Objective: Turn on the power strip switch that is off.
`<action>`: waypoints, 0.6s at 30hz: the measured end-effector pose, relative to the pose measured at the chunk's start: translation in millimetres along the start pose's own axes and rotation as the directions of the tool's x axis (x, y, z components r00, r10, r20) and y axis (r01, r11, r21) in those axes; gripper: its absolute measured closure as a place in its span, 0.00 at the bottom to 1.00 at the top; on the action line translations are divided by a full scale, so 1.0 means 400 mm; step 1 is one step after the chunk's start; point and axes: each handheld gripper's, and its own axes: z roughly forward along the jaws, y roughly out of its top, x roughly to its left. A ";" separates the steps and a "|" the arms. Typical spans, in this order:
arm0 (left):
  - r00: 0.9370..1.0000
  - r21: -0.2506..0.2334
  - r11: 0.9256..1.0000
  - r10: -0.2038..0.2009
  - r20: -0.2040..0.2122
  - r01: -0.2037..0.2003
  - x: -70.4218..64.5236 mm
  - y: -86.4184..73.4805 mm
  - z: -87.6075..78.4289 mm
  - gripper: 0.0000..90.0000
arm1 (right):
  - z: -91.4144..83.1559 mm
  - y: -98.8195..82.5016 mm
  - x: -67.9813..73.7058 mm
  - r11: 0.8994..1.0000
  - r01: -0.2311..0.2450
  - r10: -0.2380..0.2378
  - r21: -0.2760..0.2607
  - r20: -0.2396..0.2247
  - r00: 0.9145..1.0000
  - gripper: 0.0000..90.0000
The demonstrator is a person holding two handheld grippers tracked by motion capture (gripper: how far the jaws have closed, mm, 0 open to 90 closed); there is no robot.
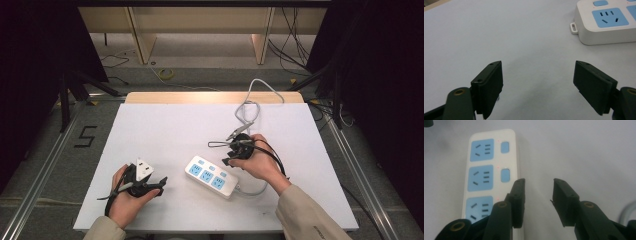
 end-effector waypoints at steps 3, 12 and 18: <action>1.000 0.001 1.000 0.000 0.000 0.000 -0.001 0.000 0.000 0.26 | -0.022 -0.033 -0.018 0.999 -0.025 0.025 -0.030 0.014 1.000 0.66; 1.000 0.007 1.000 0.001 0.000 -0.001 -0.003 0.000 0.002 0.26 | -0.076 -0.119 -0.057 0.992 -0.087 0.092 -0.086 0.049 0.995 0.60; 1.000 0.008 1.000 0.000 0.000 0.000 -0.003 -0.001 0.002 0.26 | -0.097 -0.164 -0.068 0.987 -0.103 0.111 -0.121 0.068 0.991 0.54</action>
